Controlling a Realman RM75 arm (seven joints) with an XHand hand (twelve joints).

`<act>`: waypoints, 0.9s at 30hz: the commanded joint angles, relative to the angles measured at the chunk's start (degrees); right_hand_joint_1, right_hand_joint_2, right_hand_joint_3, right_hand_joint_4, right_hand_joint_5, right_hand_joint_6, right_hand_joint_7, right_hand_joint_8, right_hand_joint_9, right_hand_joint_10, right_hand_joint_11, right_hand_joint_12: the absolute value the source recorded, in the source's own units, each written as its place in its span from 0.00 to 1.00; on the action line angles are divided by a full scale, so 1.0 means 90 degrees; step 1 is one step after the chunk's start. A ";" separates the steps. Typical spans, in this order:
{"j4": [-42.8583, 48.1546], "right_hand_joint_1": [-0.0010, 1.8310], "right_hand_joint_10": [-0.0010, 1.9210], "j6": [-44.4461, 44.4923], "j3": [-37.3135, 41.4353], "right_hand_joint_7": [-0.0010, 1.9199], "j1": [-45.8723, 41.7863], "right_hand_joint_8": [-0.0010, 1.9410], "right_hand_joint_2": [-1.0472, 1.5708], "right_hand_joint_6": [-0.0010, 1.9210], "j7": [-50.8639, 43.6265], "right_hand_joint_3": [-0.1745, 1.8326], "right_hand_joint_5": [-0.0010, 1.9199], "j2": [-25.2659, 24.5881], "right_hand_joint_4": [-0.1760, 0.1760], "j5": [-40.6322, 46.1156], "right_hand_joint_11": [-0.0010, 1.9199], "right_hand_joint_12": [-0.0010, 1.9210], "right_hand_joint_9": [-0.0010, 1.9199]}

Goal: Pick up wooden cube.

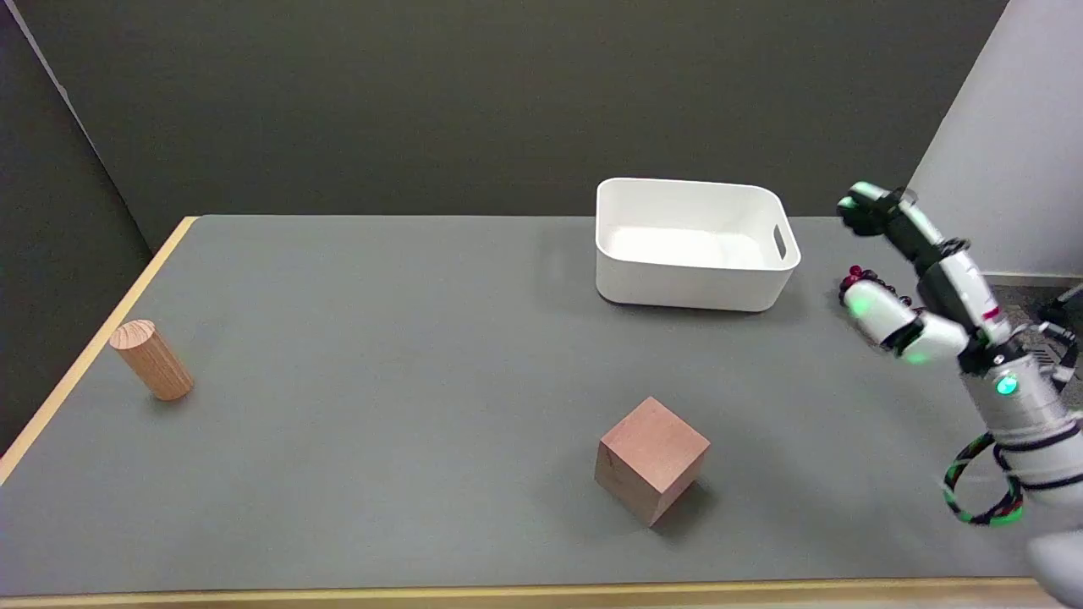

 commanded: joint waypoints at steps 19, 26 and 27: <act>0.2830 0.23 0.40 -0.0282 -0.3196 0.08 -0.1498 0.27 0.60 0.20 -0.7403 0.53 0.03 -0.0840 0.18 0.0211 0.00 0.52 0.06; 0.3142 0.22 0.40 -0.0320 -0.3339 0.08 -0.1462 0.27 0.60 0.20 -0.7768 0.53 0.03 -0.0852 0.18 0.0211 0.00 0.52 0.06; 0.3229 0.22 0.40 -0.0322 -0.3348 0.08 -0.1477 0.27 0.60 0.20 -0.7820 0.53 0.03 -0.0831 0.17 0.0211 0.00 0.52 0.06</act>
